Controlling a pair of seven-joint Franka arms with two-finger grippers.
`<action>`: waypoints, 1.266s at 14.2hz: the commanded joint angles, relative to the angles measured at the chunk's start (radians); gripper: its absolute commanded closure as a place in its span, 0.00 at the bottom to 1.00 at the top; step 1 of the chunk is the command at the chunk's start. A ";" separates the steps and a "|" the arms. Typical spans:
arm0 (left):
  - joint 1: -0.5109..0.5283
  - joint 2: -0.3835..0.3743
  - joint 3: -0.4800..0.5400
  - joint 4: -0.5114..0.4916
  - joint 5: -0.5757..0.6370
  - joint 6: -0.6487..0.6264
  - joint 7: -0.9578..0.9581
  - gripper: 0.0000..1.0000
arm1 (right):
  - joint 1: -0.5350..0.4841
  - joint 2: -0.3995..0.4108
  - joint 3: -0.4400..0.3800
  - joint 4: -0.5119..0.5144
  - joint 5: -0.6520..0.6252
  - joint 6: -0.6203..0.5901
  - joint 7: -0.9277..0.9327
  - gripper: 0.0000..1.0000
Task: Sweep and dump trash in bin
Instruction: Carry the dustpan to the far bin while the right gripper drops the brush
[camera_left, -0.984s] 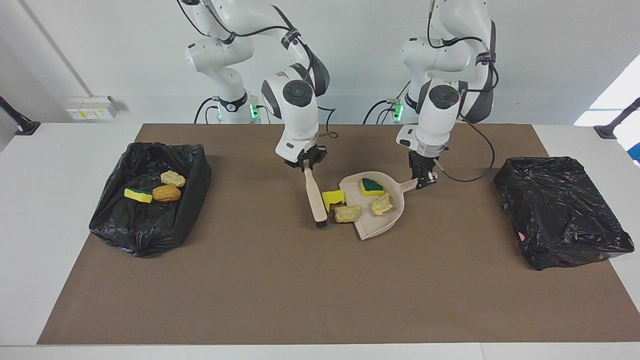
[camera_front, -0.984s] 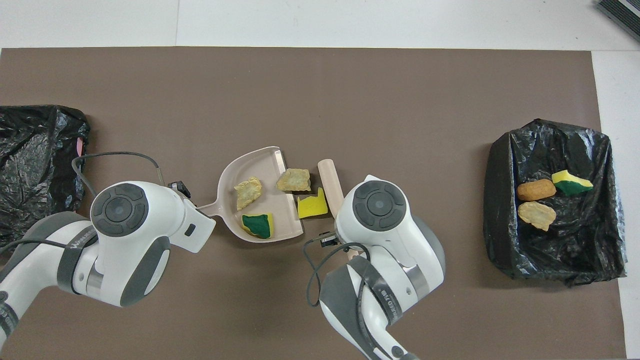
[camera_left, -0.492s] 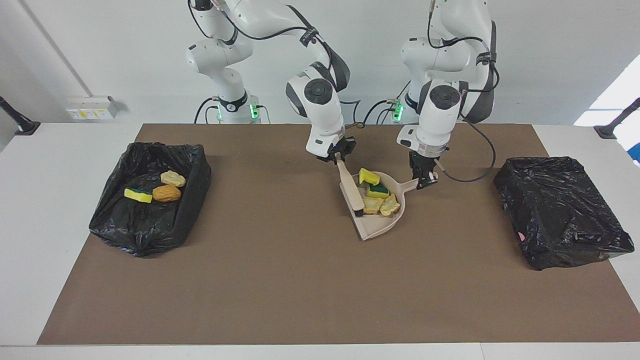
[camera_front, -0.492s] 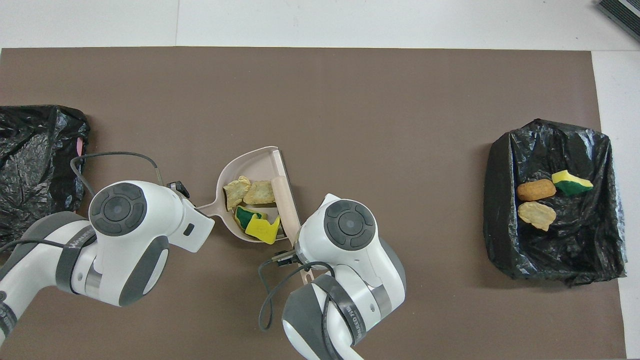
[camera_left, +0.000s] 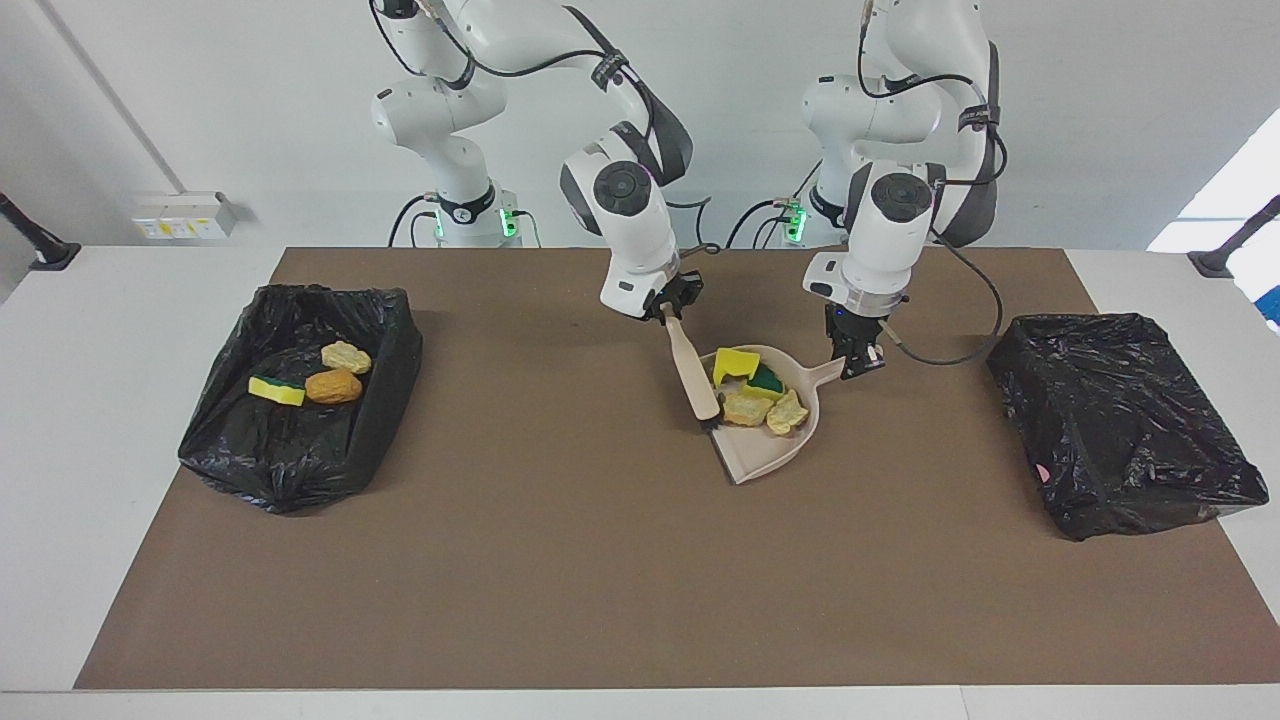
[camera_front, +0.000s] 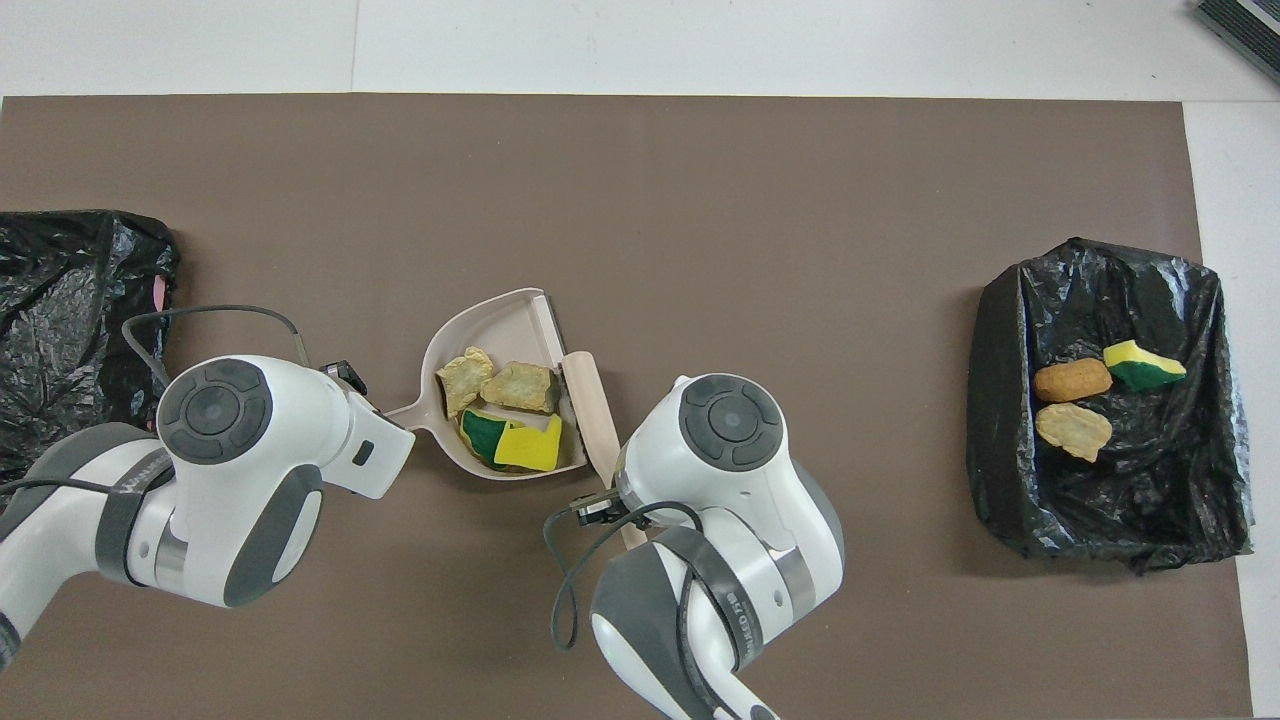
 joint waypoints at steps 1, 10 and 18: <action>0.021 0.000 -0.002 -0.002 -0.032 -0.011 0.002 1.00 | -0.046 -0.086 0.003 -0.011 -0.038 -0.076 -0.019 1.00; 0.149 -0.047 0.001 0.108 -0.116 -0.161 0.011 1.00 | 0.125 -0.209 0.013 -0.086 -0.155 -0.118 0.463 1.00; 0.335 -0.099 0.005 0.248 -0.118 -0.359 0.012 1.00 | 0.309 -0.099 0.013 -0.145 -0.213 0.107 0.677 1.00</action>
